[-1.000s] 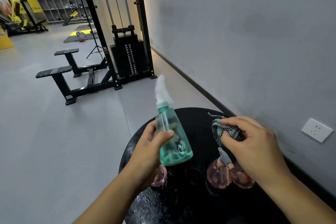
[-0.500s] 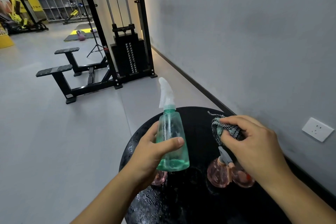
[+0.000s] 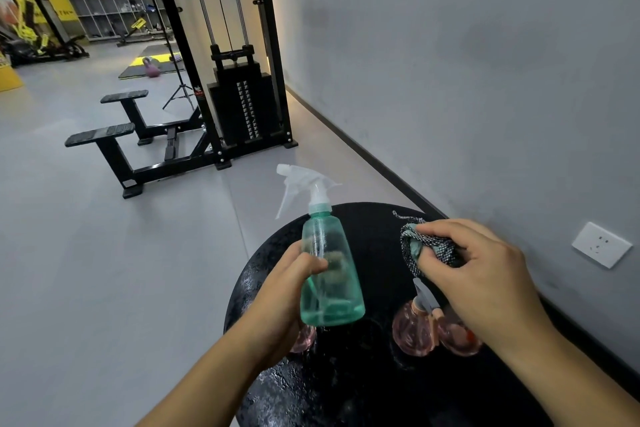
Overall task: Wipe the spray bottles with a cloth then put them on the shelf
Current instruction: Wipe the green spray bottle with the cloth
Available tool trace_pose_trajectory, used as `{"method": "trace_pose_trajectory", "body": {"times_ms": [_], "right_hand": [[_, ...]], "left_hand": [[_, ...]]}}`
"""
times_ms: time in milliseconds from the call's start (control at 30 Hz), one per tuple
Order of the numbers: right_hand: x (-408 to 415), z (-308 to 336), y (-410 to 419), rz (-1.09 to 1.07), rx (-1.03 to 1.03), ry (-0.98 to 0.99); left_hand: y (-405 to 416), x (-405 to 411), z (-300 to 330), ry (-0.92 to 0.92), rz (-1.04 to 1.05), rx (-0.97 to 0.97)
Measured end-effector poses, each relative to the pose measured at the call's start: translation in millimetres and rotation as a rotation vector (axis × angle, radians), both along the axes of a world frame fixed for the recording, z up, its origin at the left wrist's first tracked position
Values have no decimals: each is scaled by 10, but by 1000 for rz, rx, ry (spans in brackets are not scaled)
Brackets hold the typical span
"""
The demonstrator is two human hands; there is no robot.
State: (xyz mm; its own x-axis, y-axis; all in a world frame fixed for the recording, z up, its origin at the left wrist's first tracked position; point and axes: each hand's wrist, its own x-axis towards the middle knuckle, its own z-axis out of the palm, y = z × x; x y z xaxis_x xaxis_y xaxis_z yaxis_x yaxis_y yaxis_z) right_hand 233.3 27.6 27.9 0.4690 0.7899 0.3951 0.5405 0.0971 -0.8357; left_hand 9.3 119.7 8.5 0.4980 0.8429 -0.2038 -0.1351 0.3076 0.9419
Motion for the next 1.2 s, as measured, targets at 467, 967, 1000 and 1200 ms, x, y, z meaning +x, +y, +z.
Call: {"method": "trace_pose_trajectory", "body": {"times_ms": [467,967,1000,1200], "right_hand": [[-1,71,-7,-46,91,-33],[-85,169,-42,112,-11,-203],[-64,162,-37,92,-2,-214],[47,142,-7,-69,35,-217]], "left_hand": [[-46,-42,42,151,-199,176],[-136,7,92,315,-339,338],[-124,4,95,320,-341,341],[-128,7,134,292,-376,323]]}}
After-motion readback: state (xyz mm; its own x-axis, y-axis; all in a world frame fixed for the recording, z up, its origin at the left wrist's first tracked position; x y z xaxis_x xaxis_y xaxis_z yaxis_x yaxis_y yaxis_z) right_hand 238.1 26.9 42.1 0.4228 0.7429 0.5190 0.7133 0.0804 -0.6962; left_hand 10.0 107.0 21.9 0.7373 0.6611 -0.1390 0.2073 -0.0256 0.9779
